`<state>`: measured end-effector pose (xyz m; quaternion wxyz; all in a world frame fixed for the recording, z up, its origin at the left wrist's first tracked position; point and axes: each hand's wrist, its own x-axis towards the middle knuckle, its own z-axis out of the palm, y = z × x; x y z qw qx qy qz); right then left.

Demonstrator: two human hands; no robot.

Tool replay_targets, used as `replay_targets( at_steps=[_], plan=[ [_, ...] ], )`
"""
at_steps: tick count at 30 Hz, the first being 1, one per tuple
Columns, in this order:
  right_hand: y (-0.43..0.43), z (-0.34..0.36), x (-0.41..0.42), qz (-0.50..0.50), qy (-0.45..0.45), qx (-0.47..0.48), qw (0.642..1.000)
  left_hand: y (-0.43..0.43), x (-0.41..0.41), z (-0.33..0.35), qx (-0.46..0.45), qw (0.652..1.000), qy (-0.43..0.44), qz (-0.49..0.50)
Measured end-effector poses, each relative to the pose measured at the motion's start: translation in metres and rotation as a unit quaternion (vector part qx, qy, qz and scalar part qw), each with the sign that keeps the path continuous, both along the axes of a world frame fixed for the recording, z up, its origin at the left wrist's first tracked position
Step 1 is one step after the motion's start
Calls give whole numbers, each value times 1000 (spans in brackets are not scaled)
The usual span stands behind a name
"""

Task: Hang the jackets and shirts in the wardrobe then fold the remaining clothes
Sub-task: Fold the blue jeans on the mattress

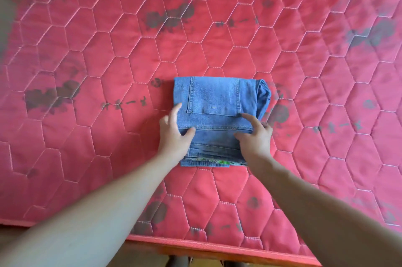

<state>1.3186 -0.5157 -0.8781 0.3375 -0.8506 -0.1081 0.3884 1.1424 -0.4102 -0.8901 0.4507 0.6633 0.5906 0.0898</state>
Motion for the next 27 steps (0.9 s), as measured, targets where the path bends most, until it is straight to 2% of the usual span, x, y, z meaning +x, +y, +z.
replay_targets(
  at_steps=[4, 5, 9, 13, 20, 27],
  plan=[
    [11, 24, 22, -38, 174, 25, 984, 12, 4, 26, -167, 984, -50, 35],
    [13, 31, 26, -21, 183, 16, 983, 16, 6, 33, -182, 982, -47, 29],
    [29, 80, 36, 84, 105, -12, 991, 38, 12, 77, -207, 978, -20, -13],
    [52, 169, 53, 122, 75, 21, 989, 72, 26, 165, -184, 981, 7, -57],
    [94, 348, 86, 130, 33, 91, 987, 123, 57, 354, -126, 986, -21, -110],
    [102, 536, 89, 146, 7, 162, 976, 135, 61, 545, -68, 989, -53, -123]
  ],
)
